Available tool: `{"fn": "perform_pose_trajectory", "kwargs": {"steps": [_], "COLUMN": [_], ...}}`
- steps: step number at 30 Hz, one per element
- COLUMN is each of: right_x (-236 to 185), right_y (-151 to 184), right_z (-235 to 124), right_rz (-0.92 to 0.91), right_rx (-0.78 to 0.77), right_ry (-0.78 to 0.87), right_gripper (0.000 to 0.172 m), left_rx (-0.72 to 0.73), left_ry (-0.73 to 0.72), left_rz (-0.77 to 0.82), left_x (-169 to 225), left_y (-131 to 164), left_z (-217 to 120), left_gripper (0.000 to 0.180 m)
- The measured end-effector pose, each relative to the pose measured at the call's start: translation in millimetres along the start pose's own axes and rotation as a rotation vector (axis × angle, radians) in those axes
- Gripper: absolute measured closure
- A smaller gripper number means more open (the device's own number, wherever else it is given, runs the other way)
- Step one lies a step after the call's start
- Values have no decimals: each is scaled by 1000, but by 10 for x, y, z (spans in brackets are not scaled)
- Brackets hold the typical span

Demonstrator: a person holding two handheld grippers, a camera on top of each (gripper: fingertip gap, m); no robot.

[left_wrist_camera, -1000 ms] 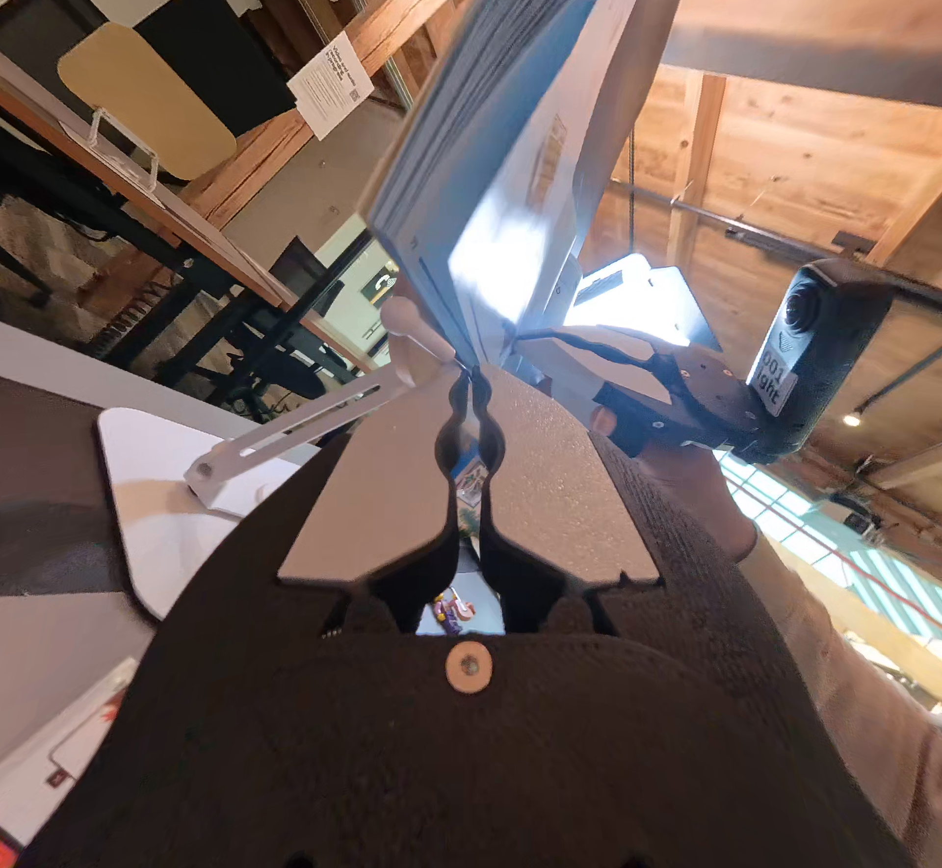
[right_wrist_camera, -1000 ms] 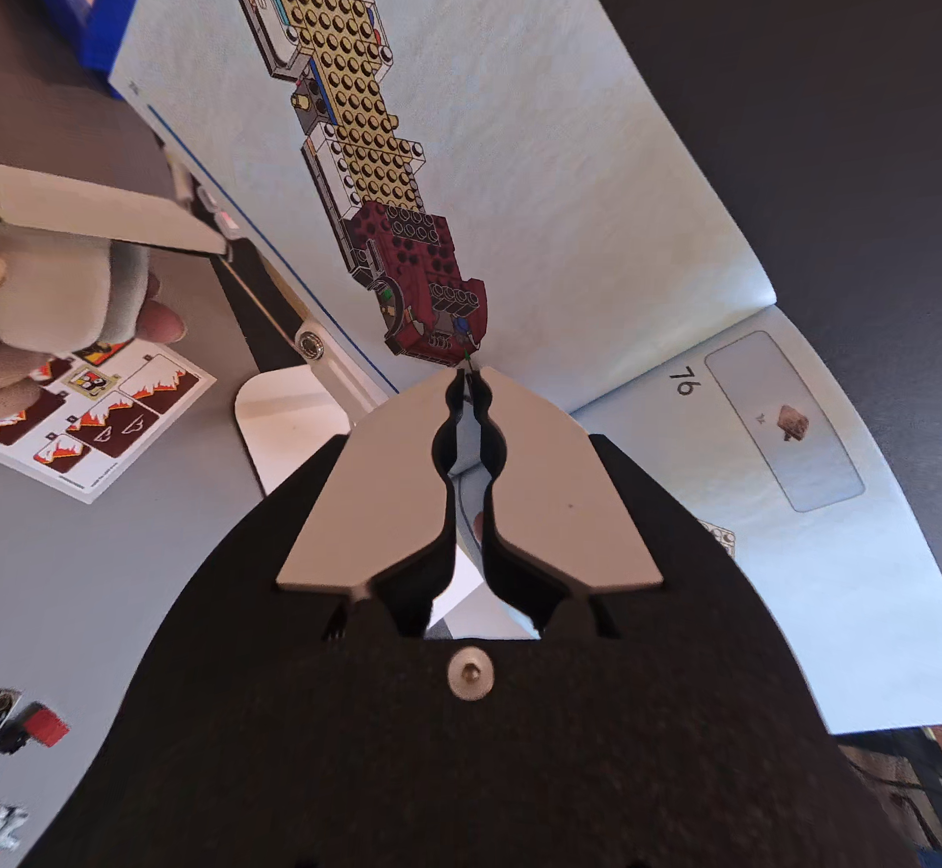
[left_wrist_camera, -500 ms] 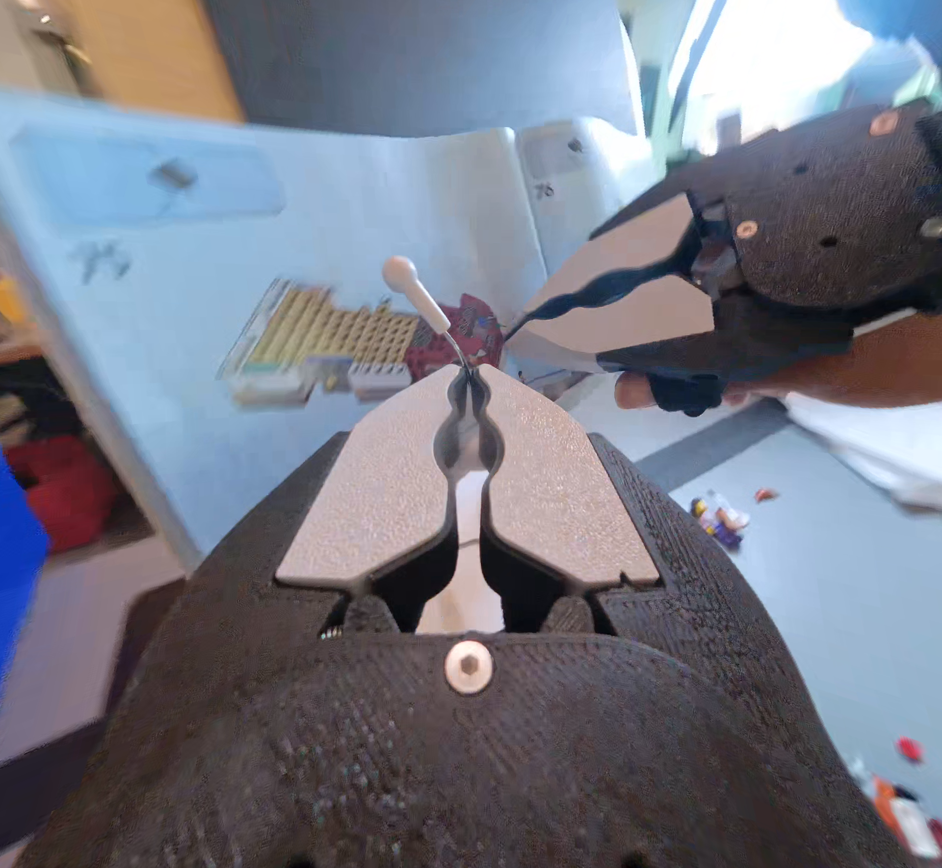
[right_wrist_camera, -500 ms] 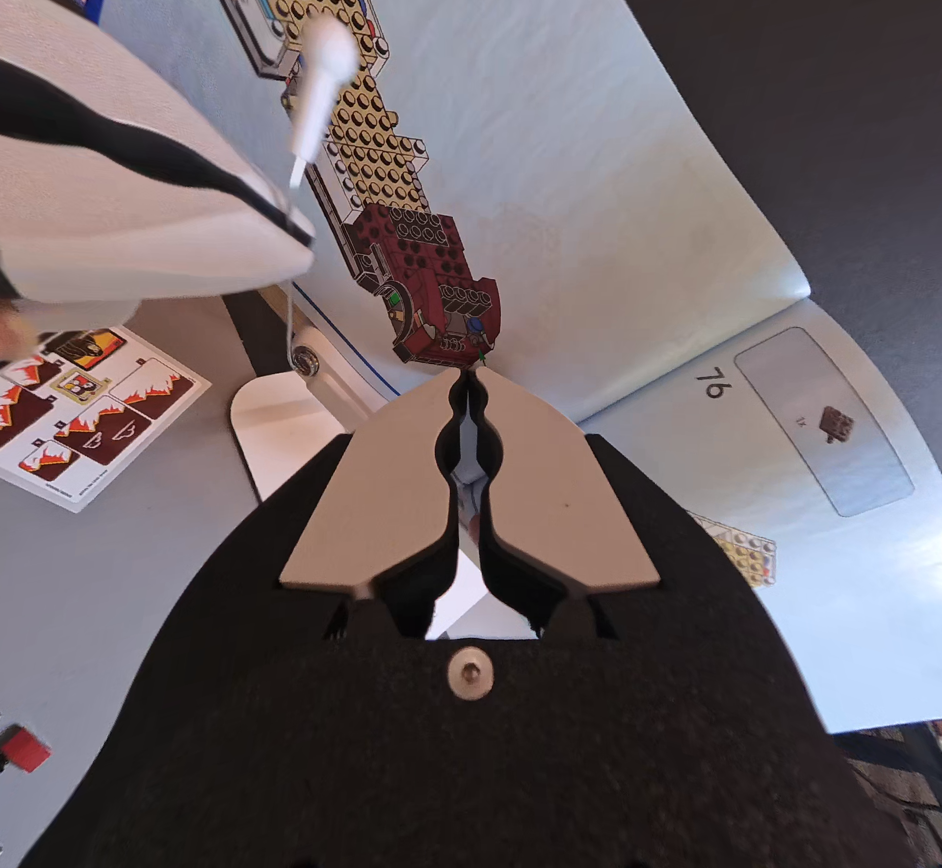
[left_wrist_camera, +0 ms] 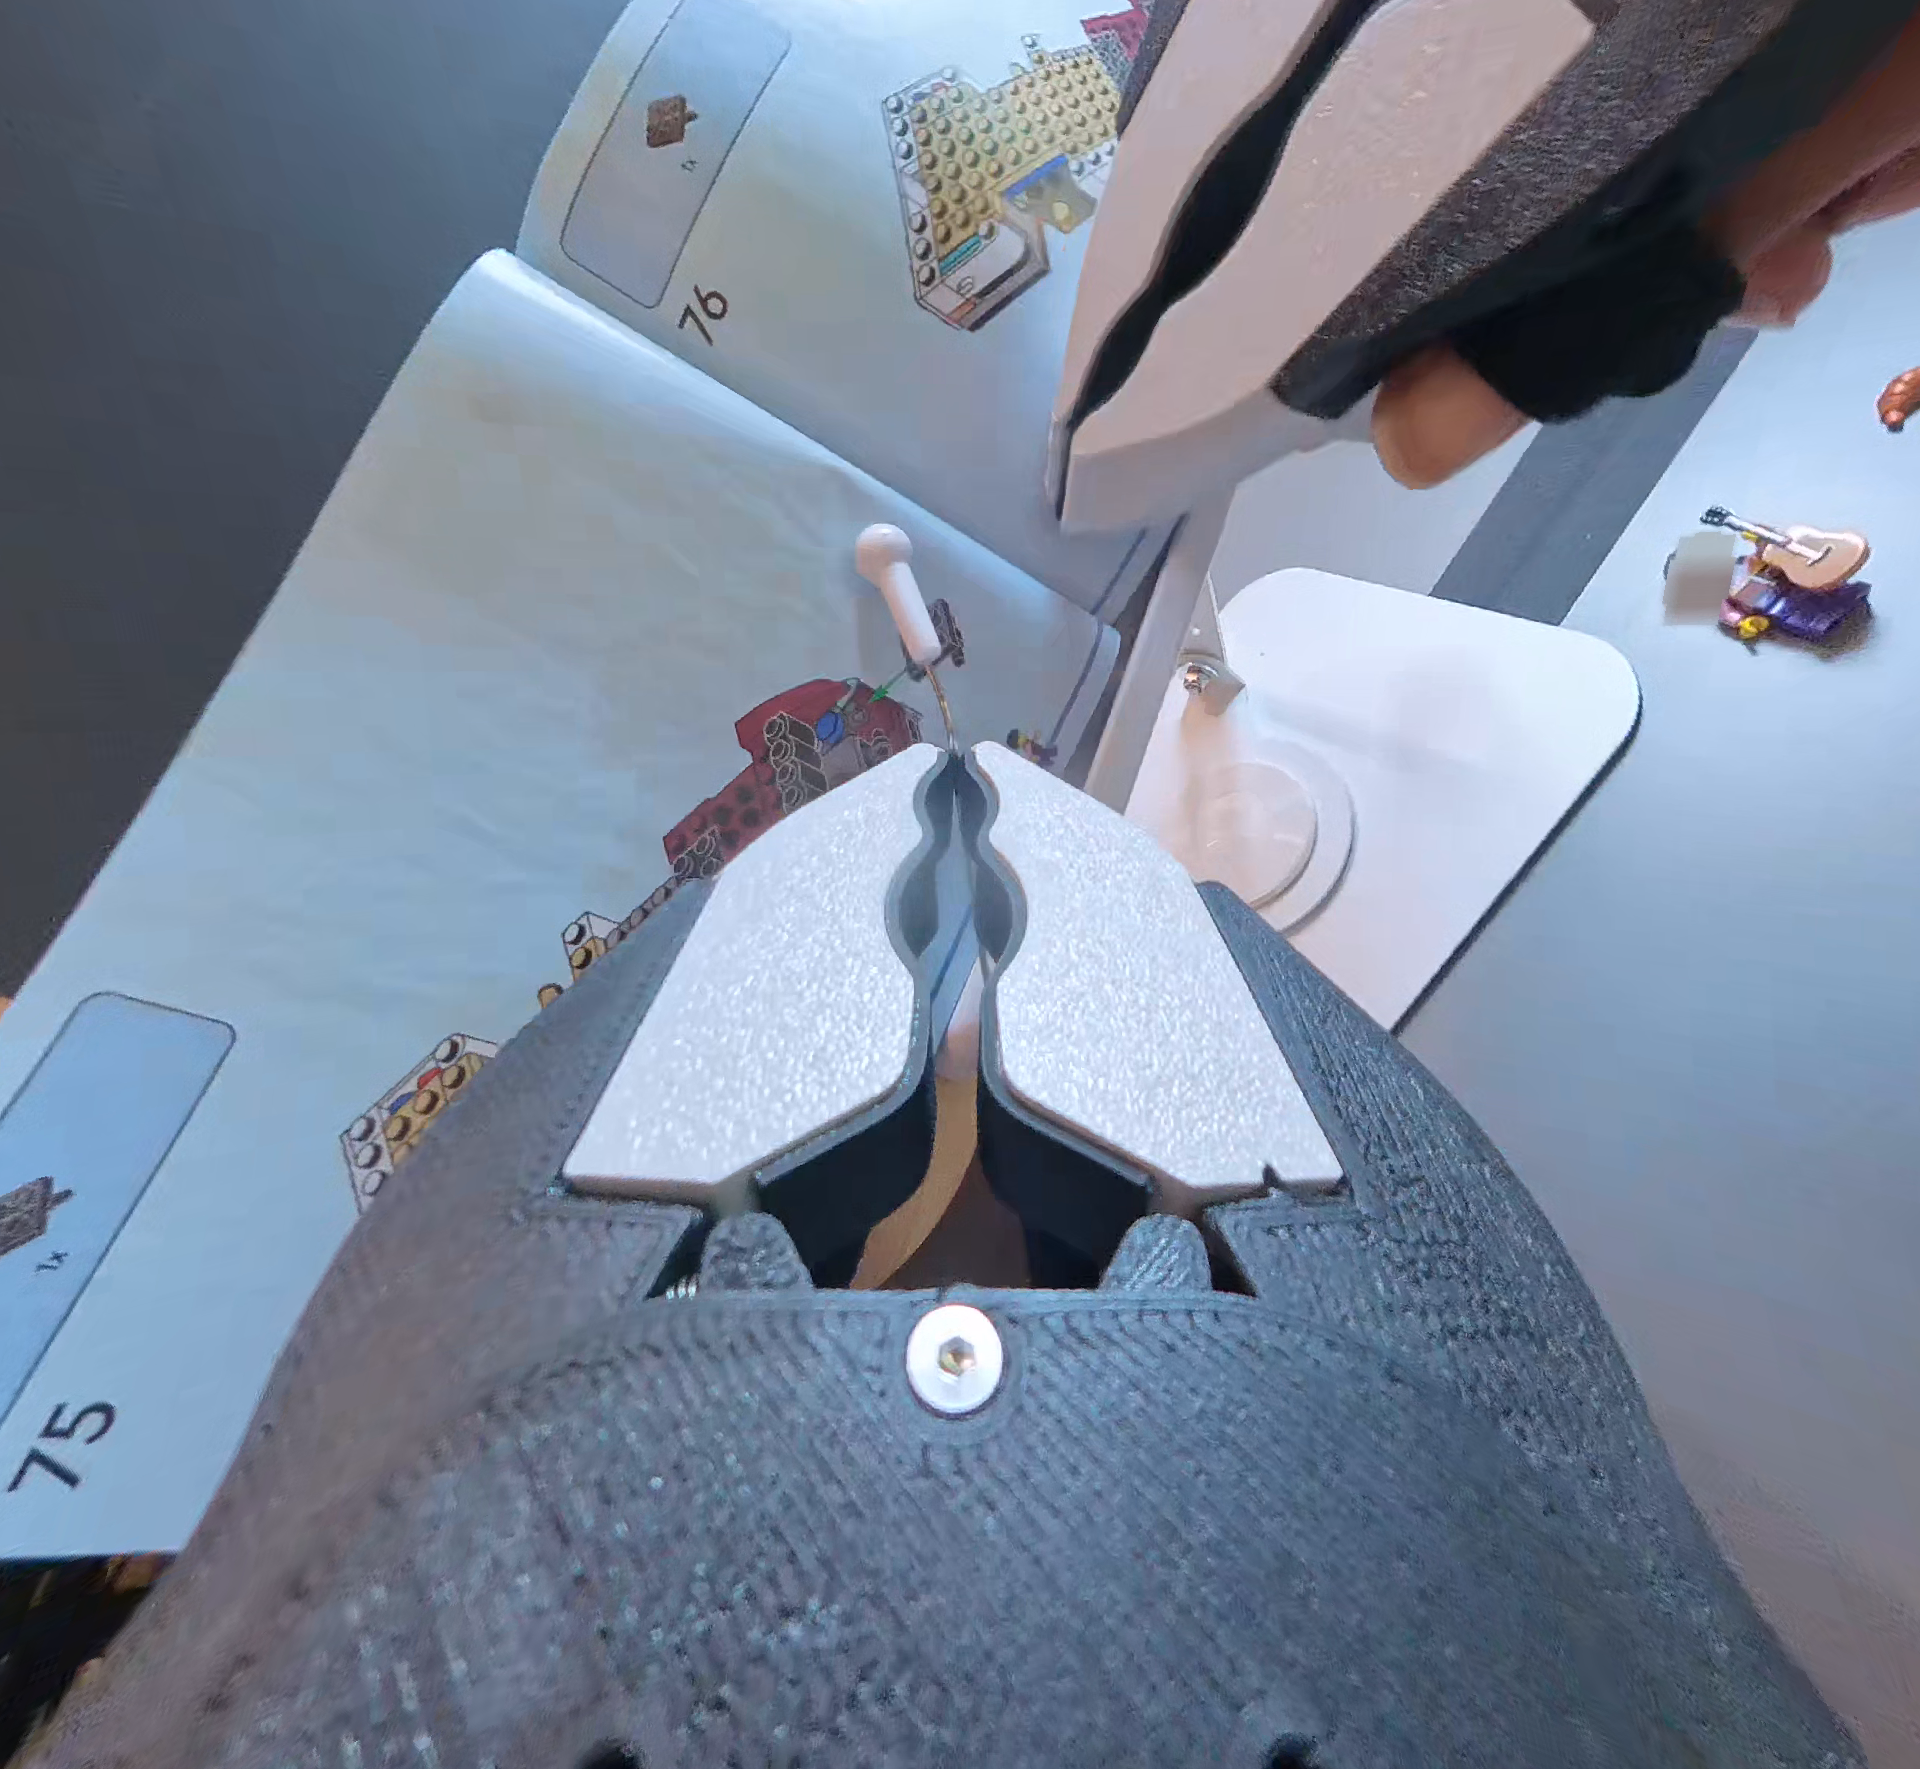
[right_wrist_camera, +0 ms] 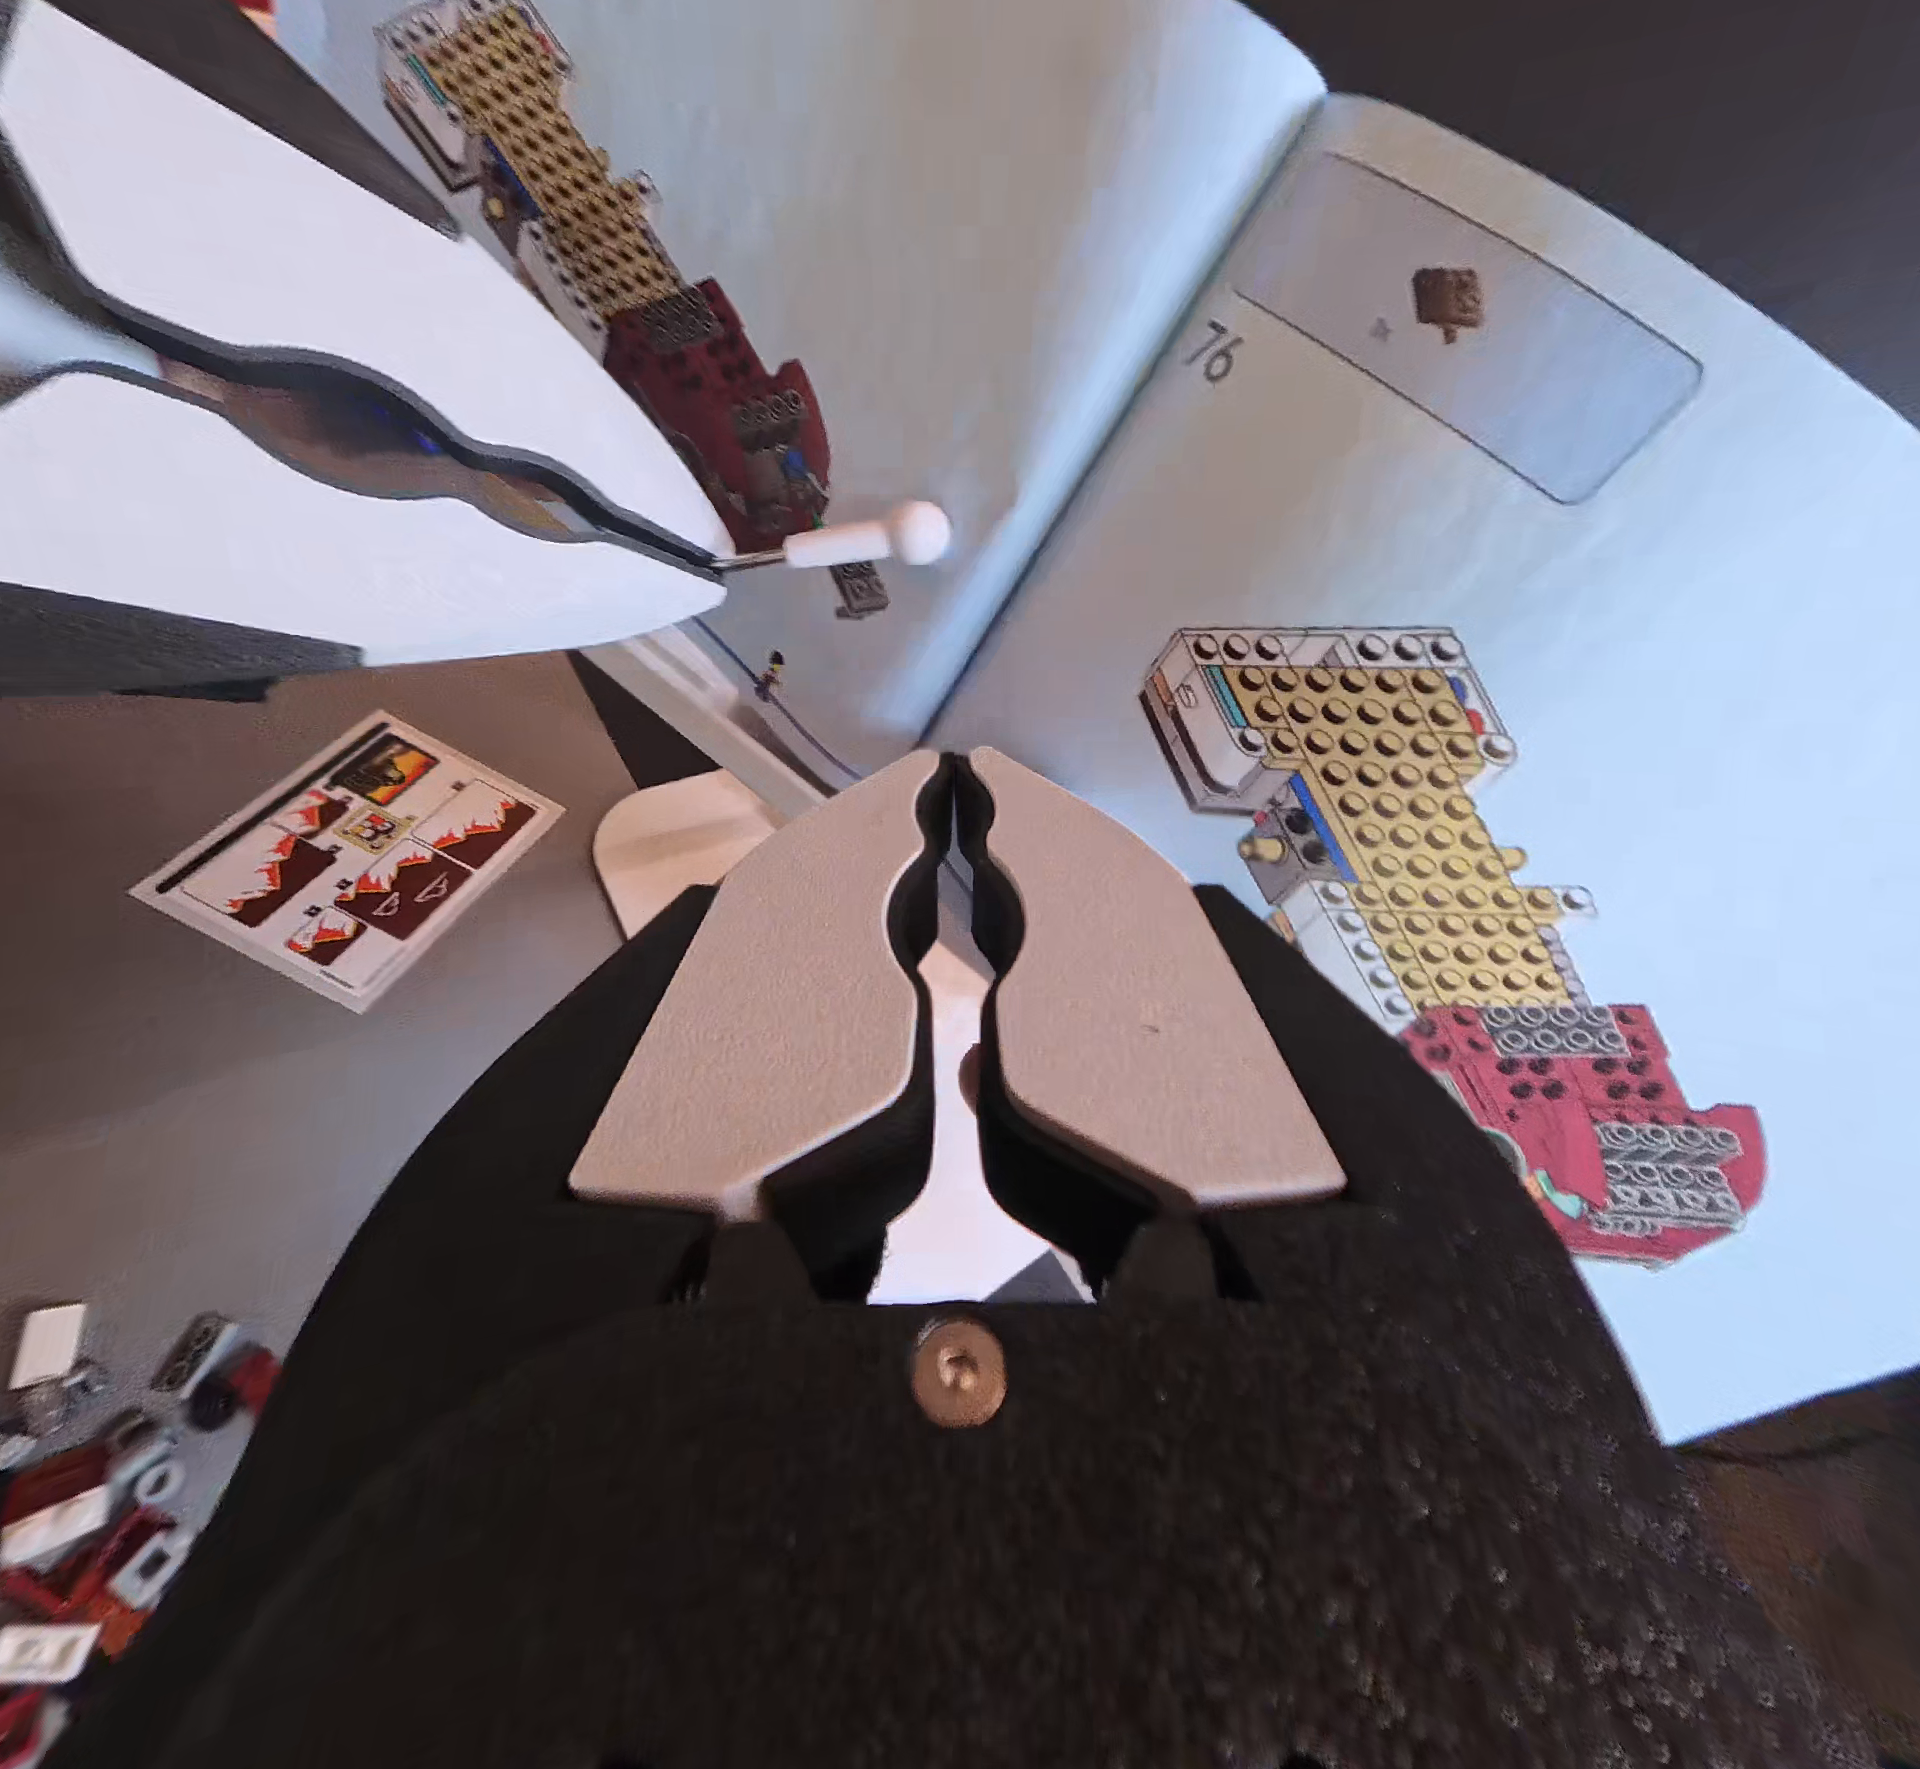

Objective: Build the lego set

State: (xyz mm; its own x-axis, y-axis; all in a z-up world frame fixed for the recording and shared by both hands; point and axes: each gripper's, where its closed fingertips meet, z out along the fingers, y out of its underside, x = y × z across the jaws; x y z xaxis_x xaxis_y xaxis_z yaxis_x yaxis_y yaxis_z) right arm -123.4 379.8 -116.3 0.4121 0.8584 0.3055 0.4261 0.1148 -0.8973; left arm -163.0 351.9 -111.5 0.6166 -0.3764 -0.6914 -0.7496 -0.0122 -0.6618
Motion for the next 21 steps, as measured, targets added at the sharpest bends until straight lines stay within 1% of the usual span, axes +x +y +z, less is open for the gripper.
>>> {"fn": "perform_pose_trajectory", "kwargs": {"steps": [3,8,11,14,16,17,19,21], "right_x": [21,-29,-32,-57,3,59,269,596], "right_y": [50,30,29,23,-4,-15,7,89], "right_z": [61,126,127,64,-51,-129,-295,-461], "right_rz": [-10,-74,-91,-53,-39,-28,-6,39], "right_rx": [-27,-62,-67,-40,4,28,62,78], "right_ry": [-4,-33,-46,-91,-77,-62,5,103], "right_gripper": [171,171,171,171,169,167,156,142], "left_rx": [-25,-113,-138,-149,-110,-73,-1,27], "left_ry": [1,3,33,94,112,114,94,48], "left_rz": [78,300,332,229,115,54,-67,-157], "left_x": [65,124,120,132,121,102,29,-68], "left_y": [1,26,27,14,-65,-120,-190,-135], "left_z": [32,79,93,93,67,27,-80,-182], "left_gripper": [179,179,179,176,158,154,151,149]}}
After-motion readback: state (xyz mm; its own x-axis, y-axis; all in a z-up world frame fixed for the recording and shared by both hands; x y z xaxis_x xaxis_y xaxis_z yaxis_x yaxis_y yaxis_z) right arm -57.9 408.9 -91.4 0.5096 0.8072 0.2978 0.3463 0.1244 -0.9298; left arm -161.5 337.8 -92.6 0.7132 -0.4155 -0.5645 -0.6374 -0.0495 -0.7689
